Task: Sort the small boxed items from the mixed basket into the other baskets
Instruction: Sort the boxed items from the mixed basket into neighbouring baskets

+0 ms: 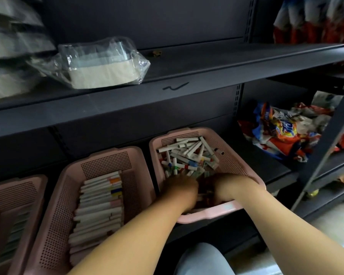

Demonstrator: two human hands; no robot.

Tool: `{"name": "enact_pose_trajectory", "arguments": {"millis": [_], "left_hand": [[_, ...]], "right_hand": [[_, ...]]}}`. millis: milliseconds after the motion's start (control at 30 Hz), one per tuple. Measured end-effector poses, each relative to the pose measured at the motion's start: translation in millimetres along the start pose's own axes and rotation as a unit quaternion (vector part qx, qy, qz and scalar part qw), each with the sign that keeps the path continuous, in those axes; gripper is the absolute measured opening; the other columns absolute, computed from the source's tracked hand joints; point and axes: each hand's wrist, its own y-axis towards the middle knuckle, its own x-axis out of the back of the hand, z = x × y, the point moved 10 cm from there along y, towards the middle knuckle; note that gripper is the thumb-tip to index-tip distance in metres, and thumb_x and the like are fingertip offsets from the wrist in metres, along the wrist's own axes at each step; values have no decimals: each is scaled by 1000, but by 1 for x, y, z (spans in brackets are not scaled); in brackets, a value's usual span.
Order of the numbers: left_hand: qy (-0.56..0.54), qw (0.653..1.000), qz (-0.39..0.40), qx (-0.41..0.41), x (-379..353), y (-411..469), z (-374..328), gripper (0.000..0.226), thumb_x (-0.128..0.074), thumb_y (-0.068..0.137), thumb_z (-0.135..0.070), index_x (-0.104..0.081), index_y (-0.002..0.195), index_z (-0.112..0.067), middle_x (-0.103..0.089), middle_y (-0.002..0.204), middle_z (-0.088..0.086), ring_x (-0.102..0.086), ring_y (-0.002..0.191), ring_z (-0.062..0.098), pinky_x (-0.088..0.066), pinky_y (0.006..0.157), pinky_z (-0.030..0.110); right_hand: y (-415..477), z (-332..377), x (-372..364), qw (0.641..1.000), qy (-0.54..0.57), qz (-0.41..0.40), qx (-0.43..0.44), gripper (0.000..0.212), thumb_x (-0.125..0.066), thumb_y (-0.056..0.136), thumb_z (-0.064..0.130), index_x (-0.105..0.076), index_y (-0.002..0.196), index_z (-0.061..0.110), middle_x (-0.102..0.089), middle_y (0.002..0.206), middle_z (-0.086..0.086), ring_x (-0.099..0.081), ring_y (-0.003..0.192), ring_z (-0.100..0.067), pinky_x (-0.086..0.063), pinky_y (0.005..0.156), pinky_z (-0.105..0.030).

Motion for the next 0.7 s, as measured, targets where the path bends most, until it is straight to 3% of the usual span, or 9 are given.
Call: {"name": "enact_pose_trajectory", "arguments": {"millis": [100, 267, 467, 600, 700], "left_hand": [[1, 1000, 7, 4, -1, -2, 0, 31, -54, 102, -10, -65, 130, -13, -61, 132, 13, -61, 121, 34, -53, 98, 43], [14, 1000, 4, -5, -3, -1, -2, 31, -52, 101, -7, -68, 127, -14, -63, 126, 13, -63, 116, 34, -54, 97, 43], [11, 1000, -7, -24, -1, -2, -4, 32, -50, 102, -6, -68, 127, -14, -62, 125, 13, -62, 115, 33, -54, 98, 43], [-27, 997, -50, -58, 6, -3, -5, 28, -53, 103, -13, -68, 125, -21, -64, 121, 10, -63, 111, 31, -52, 91, 38], [-64, 993, -54, -80, 10, -5, -8, 21, -56, 104, -23, -71, 119, -24, -65, 113, 8, -63, 103, 28, -47, 82, 34]], "right_hand": [[0, 10, 3, 1000, 2, -13, 25, 49, -66, 93, 34, -53, 139, 29, -59, 136, 3, -57, 122, -19, -45, 96, -29], [5, 7, 13, 997, -42, -63, 11, 51, -60, 96, 31, -44, 142, 47, -53, 134, 5, -50, 117, -19, -37, 87, -29], [9, -5, 15, 995, 14, -84, -48, 51, -54, 101, 40, -39, 149, 29, -48, 140, -5, -47, 123, -22, -35, 92, -30], [4, -6, 28, 986, 112, -121, -19, 38, -63, 93, 33, -59, 130, 24, -63, 130, -5, -60, 113, -22, -47, 90, -30], [-12, -9, 40, 978, 124, -164, -47, 62, -59, 95, 49, -38, 150, 30, -49, 144, -2, -50, 127, -23, -39, 102, -34]]}}
